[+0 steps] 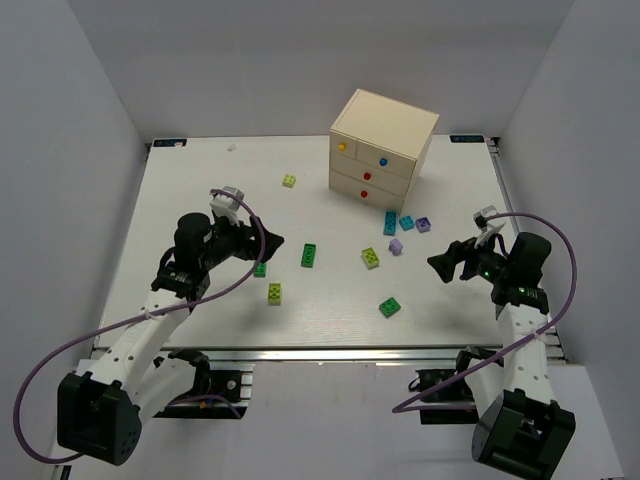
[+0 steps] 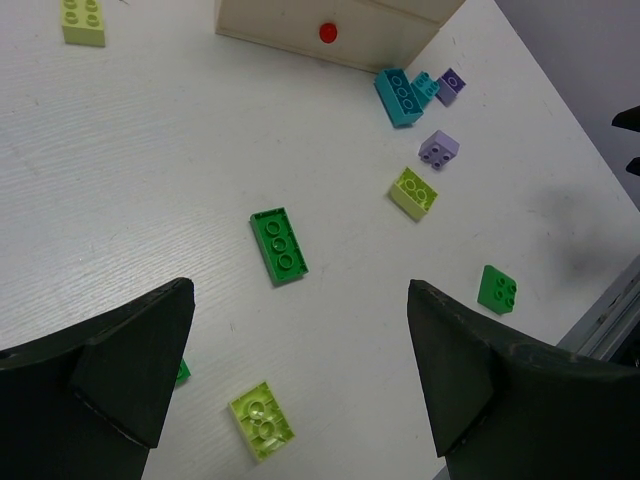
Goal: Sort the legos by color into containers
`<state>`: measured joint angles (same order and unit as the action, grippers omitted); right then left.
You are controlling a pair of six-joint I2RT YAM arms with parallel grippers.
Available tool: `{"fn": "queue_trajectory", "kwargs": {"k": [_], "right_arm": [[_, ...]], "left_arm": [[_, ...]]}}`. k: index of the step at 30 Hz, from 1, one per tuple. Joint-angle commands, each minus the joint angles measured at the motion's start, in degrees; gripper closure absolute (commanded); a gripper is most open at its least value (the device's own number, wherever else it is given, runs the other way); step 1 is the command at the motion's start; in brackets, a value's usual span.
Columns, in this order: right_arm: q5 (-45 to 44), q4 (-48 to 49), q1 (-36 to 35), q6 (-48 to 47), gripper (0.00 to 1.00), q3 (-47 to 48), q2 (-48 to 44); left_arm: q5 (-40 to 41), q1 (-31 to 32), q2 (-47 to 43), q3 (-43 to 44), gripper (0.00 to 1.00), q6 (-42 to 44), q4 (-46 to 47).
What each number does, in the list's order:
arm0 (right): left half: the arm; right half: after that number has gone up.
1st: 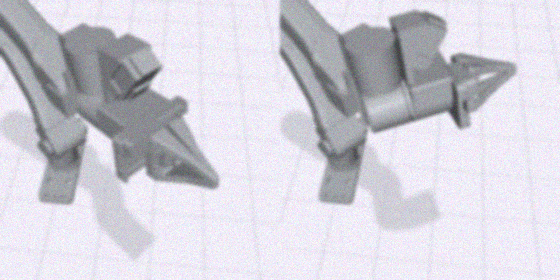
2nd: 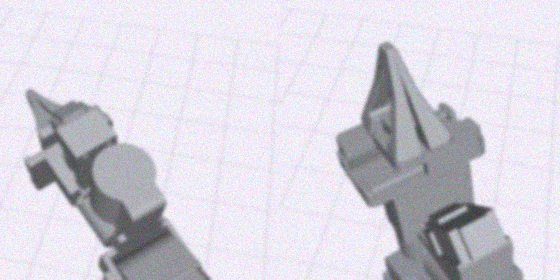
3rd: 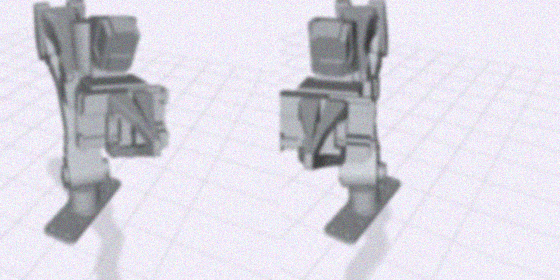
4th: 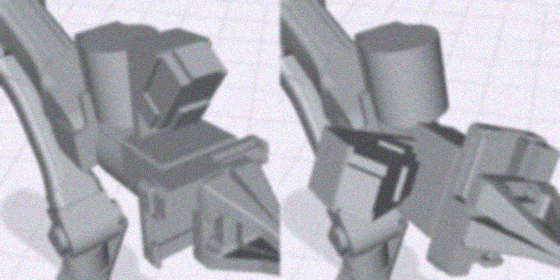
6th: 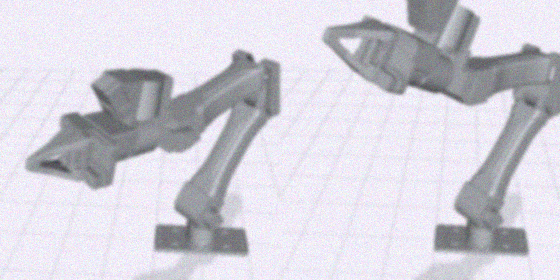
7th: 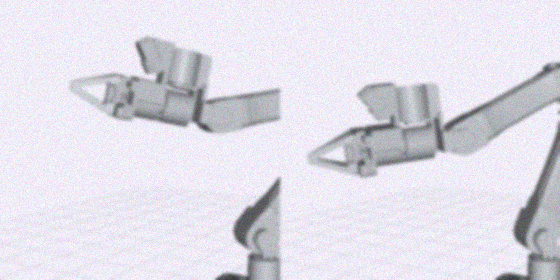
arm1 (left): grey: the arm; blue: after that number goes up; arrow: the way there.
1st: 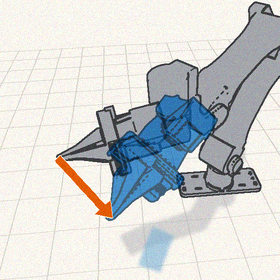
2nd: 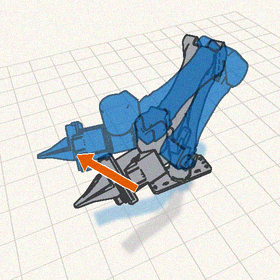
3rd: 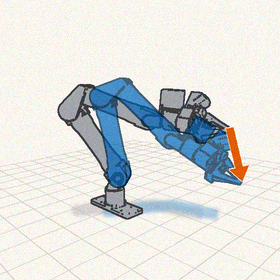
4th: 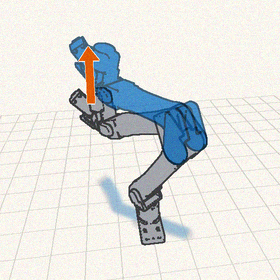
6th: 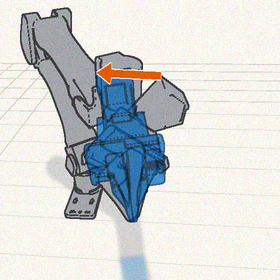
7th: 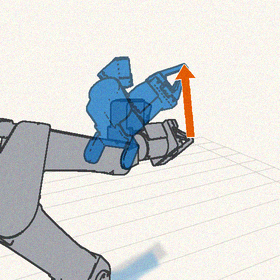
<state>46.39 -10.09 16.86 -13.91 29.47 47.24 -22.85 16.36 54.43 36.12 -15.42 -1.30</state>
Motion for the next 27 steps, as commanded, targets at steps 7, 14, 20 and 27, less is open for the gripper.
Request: {"fn": "queue_trajectory", "kwargs": {"k": [7, 14, 20, 27], "right_arm": [[-0.51, 2.27, 0.19, 0.11, 0.12, 0.41, -0.22], [-0.60, 2.35, 0.19, 0.20, 0.12, 0.41, -0.13], [-0.69, 2.35, 0.19, 0.03, 0.12, 0.41, 0.13], [-0.78, 2.44, 0.10, 0.03, 0.12, 0.32, 0.39]], "left_arm": [[-0.44, 0.25, -1.96, -0.17, 0.03, 0.92, 0.60], [-0.44, 0.25, -1.97, -0.17, 0.03, 0.92, 0.69], [-0.62, 0.25, -1.96, -0.17, 0.03, 0.92, 0.69], [-0.79, 0.25, -2.14, -0.17, 0.04, 0.92, 0.77]]}}
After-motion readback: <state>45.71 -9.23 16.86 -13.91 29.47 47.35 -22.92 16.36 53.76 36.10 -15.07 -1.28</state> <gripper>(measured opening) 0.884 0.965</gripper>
